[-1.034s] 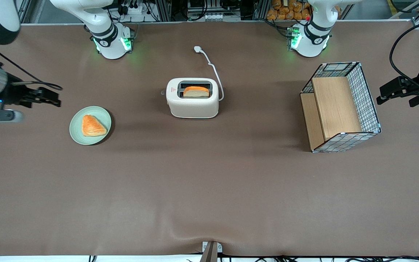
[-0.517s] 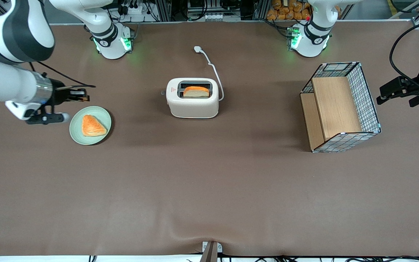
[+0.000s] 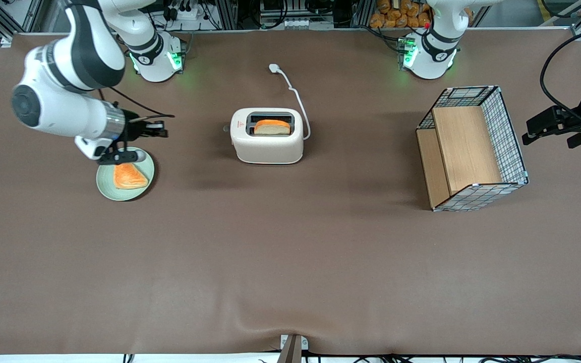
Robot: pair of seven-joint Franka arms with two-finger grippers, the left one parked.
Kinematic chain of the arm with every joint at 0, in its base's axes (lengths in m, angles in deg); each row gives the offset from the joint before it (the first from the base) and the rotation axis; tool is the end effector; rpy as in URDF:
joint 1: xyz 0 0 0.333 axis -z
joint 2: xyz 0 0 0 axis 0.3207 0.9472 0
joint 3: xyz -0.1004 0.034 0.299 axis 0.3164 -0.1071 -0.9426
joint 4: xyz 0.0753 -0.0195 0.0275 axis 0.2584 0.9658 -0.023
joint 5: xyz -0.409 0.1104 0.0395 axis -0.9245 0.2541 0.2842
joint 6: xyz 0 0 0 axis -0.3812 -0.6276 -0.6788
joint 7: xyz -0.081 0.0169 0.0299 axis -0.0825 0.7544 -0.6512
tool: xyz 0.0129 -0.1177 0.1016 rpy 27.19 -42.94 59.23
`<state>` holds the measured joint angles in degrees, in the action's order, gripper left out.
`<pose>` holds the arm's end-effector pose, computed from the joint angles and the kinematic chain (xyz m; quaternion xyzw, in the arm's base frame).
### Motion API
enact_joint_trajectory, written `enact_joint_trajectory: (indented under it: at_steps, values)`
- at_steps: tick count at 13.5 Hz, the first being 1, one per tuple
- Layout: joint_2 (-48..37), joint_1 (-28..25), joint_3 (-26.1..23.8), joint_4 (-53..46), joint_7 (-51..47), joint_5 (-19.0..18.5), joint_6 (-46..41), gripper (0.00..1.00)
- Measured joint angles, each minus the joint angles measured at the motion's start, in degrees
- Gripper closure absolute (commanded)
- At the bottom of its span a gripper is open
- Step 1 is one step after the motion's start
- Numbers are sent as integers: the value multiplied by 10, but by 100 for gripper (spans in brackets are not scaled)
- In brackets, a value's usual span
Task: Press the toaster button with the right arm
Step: 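Swing the right gripper down beside the toaster's lever side, then move the right gripper toward the toaster's lever and knob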
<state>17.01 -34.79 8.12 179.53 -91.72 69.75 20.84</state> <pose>0.4866 0.1536 0.3291 -0.9720 0.0008 0.1659 0.1663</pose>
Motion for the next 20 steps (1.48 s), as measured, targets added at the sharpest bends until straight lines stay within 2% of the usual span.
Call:
enact_joint_trajectory:
  at_steps: [5, 7, 12, 17, 20]
  values:
    - [-1, -51, 0, 65, 0, 76, 69, 100]
    - [1, -71, 0, 83, 0, 94, 93, 100]
    - [19, -118, 0, 111, 0, 133, 146, 100]
    - [36, -129, 0, 115, 0, 141, 164, 100]
    - [45, -142, 0, 115, 1, 163, 177, 100]
